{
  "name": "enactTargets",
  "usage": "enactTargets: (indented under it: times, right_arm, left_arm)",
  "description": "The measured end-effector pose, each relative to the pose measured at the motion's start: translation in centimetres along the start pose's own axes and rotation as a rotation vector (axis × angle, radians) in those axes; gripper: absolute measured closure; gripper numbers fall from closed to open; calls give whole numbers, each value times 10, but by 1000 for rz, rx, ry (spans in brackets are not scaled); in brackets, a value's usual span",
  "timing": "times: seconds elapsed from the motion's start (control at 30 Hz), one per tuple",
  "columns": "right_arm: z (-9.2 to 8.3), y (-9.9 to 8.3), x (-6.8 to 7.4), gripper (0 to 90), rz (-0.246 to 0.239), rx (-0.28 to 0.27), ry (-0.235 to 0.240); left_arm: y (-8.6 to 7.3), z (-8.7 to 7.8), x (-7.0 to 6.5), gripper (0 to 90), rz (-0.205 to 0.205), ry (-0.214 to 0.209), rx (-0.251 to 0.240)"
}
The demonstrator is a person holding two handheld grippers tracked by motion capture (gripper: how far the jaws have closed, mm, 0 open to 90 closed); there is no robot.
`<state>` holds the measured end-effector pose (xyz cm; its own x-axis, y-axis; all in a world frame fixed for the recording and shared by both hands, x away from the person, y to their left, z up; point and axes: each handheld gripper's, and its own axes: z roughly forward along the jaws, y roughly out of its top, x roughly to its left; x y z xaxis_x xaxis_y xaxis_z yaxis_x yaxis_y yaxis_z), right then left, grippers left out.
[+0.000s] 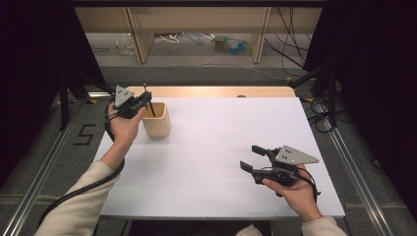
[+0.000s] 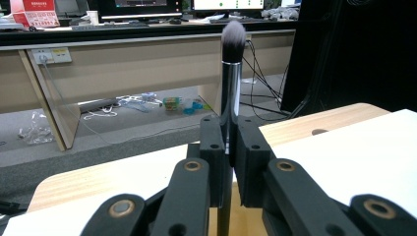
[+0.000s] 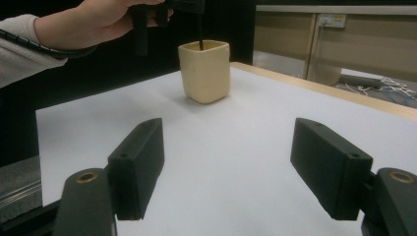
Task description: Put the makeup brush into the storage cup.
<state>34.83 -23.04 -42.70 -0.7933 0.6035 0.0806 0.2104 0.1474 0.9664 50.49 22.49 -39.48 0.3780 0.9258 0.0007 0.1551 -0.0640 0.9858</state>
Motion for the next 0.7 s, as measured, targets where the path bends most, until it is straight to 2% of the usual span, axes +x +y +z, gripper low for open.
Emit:
enactTargets:
  times: [0.7]
  right_arm:
    - [1,0,0,299,3,1,3]
  left_arm:
    - [-6,3,0,834,8,-1,14]
